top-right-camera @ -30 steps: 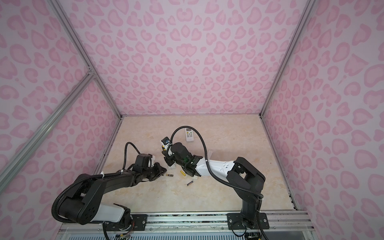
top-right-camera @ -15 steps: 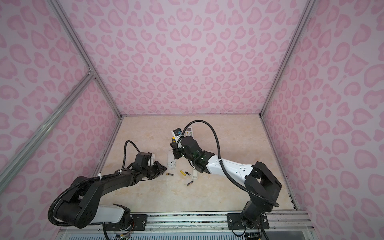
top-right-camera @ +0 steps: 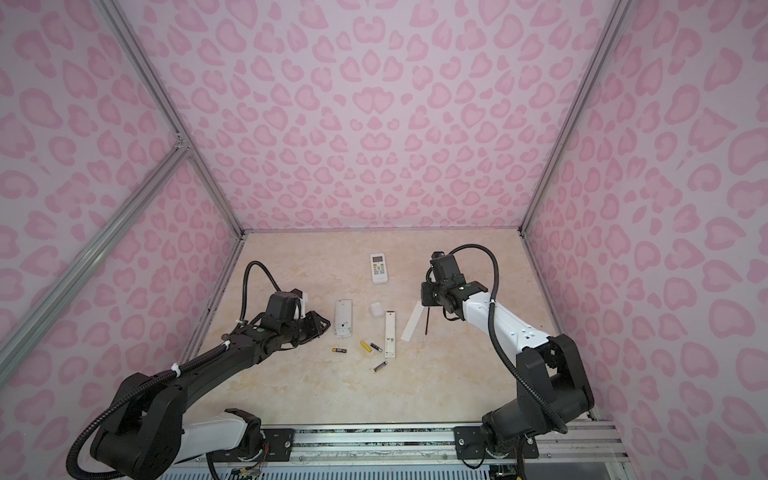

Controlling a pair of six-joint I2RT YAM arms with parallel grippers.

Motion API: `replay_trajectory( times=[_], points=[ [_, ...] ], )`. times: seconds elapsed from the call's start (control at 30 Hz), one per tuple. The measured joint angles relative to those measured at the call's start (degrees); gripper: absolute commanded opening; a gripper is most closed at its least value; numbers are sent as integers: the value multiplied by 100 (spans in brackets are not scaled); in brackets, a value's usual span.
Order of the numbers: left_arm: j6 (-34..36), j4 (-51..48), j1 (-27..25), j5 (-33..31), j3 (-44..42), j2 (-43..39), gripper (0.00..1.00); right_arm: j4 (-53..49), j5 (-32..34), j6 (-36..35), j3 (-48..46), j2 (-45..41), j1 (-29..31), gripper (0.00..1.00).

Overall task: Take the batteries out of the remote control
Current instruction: 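Lay the screwdriver on the table and open the right gripper, then raise the right gripper toward the farther white remote while the left lifts away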

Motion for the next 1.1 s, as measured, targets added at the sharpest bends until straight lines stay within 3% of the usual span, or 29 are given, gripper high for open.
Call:
replay_trajectory(
  times=[0.1,0.23,0.5,0.9,0.97,1.1],
  points=[
    [39,-85,-216,-107,129,149,29,-264,-192,-39,-94,144,-203,0],
    [37,-164,-479,-157,249,302,29,-426,-374,-55,-197,463,-323,11],
    [85,-269,-586,-308,422,358,30,-212,-350,50,-332,887,-341,45],
    [509,-831,-577,-866,586,170,35,28,-181,293,-516,549,-339,51],
    [658,-966,-568,-1036,673,7,45,15,-81,337,-498,396,-323,52],
    [929,-1156,-448,-1475,717,-461,54,-118,92,304,-317,101,-297,51]
  ],
)
